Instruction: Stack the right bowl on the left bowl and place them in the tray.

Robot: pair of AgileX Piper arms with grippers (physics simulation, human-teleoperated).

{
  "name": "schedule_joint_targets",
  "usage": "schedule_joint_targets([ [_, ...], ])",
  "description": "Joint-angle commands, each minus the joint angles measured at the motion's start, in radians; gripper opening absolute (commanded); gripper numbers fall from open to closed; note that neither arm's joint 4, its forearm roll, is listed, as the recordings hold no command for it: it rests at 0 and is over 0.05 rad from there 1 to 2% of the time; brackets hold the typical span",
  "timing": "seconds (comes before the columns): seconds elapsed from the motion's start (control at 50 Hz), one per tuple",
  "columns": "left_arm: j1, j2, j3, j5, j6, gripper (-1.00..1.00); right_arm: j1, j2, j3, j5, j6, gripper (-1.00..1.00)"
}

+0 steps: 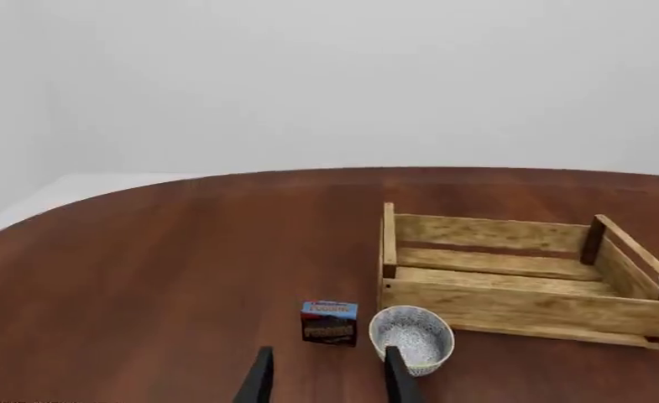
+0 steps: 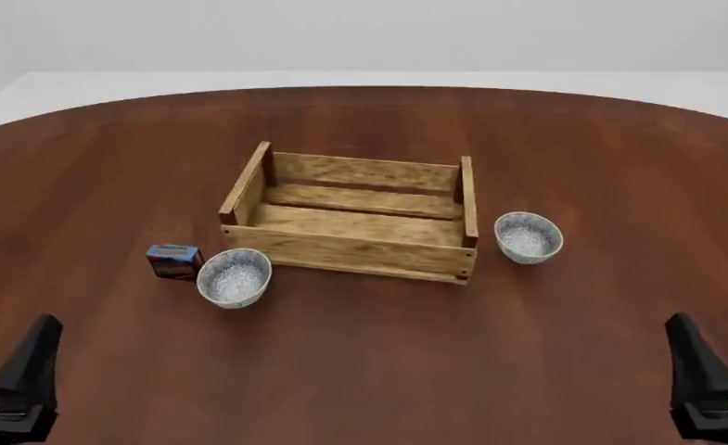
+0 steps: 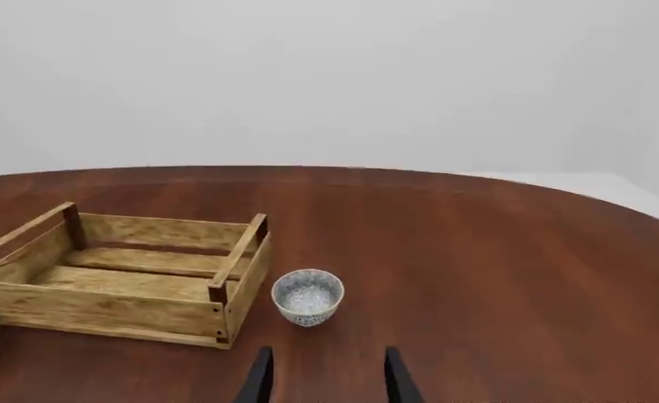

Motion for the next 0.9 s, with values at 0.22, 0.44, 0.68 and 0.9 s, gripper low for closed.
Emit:
schedule_joint_targets([
  [0.22,0.027,-0.001,-0.02,-0.007,-0.002,1.0,0.028,0.155,-0.081,-0.001,-0.039,1.0],
  [0.44,0.022,-0.001,-0.011,-0.01,-0.014,1.0,0.054,0.355,-0.221,0.067,-0.027,1.0],
  [0.68,0.014,-0.001,-0.01,-0.011,-0.019,1.0,0.032,0.532,-0.434,0.197,-0.036,1.0],
  [0.9,0.002,-0.001,-0.003,-0.013,-0.022,1.0,0.059,0.756,-0.598,0.285,-0.041,1.0],
])
